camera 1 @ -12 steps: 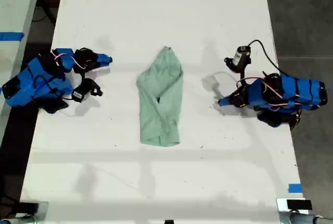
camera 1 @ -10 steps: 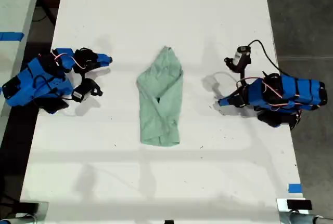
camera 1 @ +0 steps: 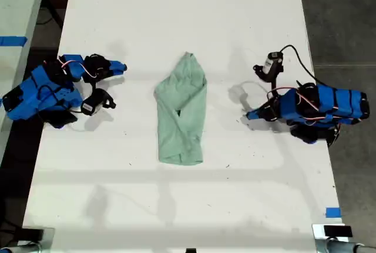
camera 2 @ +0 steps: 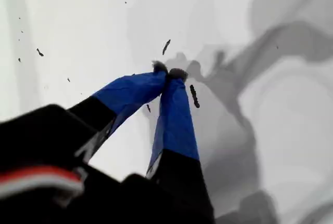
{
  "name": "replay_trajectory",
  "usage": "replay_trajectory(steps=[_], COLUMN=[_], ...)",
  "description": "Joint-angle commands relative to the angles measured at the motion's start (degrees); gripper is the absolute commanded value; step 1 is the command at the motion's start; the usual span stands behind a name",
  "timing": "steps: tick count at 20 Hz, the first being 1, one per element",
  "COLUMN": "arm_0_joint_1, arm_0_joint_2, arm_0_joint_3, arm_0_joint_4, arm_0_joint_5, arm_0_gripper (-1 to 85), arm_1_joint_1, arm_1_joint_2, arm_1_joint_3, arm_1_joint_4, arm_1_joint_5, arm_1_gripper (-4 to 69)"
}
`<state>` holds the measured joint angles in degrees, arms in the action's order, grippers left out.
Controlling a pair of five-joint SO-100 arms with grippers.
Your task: Fold t shirt
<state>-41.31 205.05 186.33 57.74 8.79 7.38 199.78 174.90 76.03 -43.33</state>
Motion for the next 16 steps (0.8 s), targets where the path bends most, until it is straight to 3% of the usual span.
replay_trajectory(steps=[1,12,13,14,15,16], arm_0_joint_1=[-0.4,-1.3,-4.0,-3.5,5.8,19.2], arm_0_joint_2=[0.5,0.5,0.5,0.5,0.6,0.6], arm_0_joint_3=[2.2,2.2,2.2,2.2,2.2,2.2], arm_0_joint_4=[0.1,0.1,0.1,-0.4,-0.4,0.0], arm_0_joint_5=[0.4,0.4,2.1,5.7,2.4,-4.7], arm_0_gripper=[5.3,5.3,5.3,11.0,22.2,26.8], arm_1_joint_1=[0.2,0.2,0.2,0.2,0.1,-0.9], arm_1_joint_2=[0.9,0.9,0.9,0.9,0.9,0.9], arm_1_joint_3=[3.3,3.3,3.3,3.3,3.3,3.3], arm_1_joint_4=[0.1,0.1,0.1,0.1,0.1,0.2], arm_1_joint_5=[-1.1,-1.1,-1.1,-1.1,-0.1,10.6], arm_1_gripper=[1.4,1.4,1.4,1.4,1.3,1.6])
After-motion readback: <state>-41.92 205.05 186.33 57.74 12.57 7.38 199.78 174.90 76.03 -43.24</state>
